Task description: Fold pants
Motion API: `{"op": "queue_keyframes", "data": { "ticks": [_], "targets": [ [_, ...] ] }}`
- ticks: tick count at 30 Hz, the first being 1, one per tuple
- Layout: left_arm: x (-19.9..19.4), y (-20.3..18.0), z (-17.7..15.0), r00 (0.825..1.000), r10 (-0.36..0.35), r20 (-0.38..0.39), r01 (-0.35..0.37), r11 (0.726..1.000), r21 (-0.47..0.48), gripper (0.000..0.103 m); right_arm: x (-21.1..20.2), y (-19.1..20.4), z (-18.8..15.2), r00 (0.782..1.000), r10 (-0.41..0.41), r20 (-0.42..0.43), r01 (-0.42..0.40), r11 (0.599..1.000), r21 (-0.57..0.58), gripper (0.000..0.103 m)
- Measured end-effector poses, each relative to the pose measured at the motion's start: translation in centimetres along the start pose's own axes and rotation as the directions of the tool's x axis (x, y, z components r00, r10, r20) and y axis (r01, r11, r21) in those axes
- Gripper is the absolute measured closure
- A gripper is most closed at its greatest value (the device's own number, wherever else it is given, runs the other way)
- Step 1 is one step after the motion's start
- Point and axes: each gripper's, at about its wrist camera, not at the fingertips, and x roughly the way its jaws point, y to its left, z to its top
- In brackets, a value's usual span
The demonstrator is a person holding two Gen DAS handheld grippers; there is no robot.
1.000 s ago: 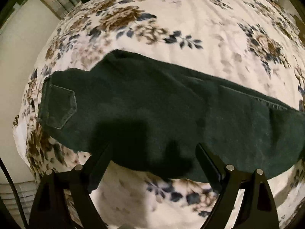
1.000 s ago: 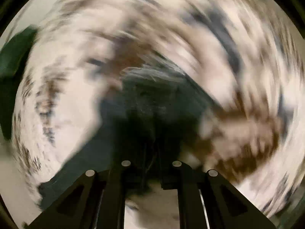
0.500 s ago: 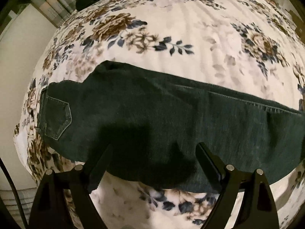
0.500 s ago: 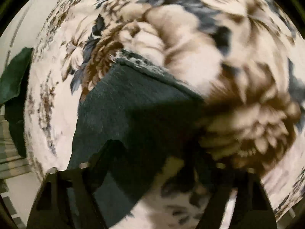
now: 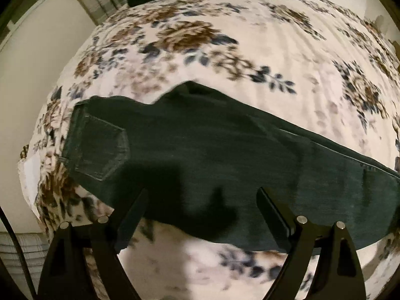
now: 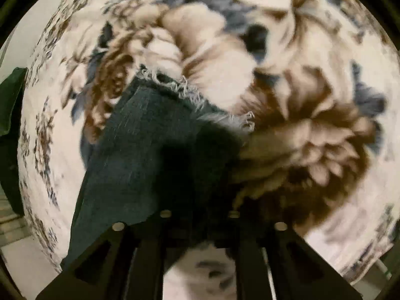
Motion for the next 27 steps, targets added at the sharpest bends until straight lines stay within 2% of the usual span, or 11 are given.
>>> {"op": "queue_keyframes", "data": {
  "ticks": [1,3,5,7,10,12,18,21,24,27],
  "targets": [
    [0.0,1.1,-0.1,1.000,0.003,0.000,-0.003,1.000,-0.007,0.014,-1.1,1.3,-0.8,1.000,-0.014,0.023,0.016,0.998,-0.056,0.081],
    [0.0,3.6,-0.1,1.000,0.009,-0.005,-0.009,0.999,-0.035,0.014,-3.3,4.7,-3.2,0.997,-0.033,0.066,0.046,0.978,-0.202,0.049],
    [-0.1,6.7,0.2,1.000,0.017,-0.007,-0.017,0.997,-0.074,0.014,-4.4,8.3,-5.8,0.997,-0.016,0.071,0.038,0.943,-0.330,0.037],
    [-0.3,9.9,1.0,1.000,0.029,-0.003,-0.029,0.993,-0.118,0.014,-4.2,12.6,-8.3,1.000,0.004,0.025,0.007,0.898,-0.440,0.037],
    [-0.4,14.0,2.6,0.999,0.038,0.022,-0.033,0.983,-0.179,0.014,-2.5,20.2,-12.1,0.996,0.032,-0.082,-0.073,0.811,-0.581,0.037],
    [0.1,16.6,4.0,0.998,0.046,0.030,-0.038,0.977,-0.212,0.014,-1.2,25.3,-15.3,0.992,0.031,-0.121,-0.104,0.736,-0.668,0.037],
    [4.1,23.2,7.6,0.998,0.062,-0.002,-0.061,0.965,-0.254,0.014,2.8,38.1,-21.3,0.979,-0.019,-0.204,-0.161,0.545,-0.823,0.037],
    [5.9,25.2,8.4,0.998,0.054,-0.021,-0.058,0.963,-0.263,0.014,5.4,42.4,-24.1,0.974,-0.098,-0.206,-0.142,0.446,-0.884,0.037],
    [7.8,26.9,9.1,0.999,0.023,-0.036,-0.032,0.961,-0.276,0.014,8.5,45.6,-26.1,0.965,-0.179,-0.193,-0.113,0.378,-0.919,0.037],
    [9.3,28.3,9.7,0.999,-0.017,-0.045,0.003,0.956,-0.293,0.014,10.9,46.9,-28.0,0.955,-0.240,-0.177,-0.092,0.325,-0.941,0.037]
  ]
}}
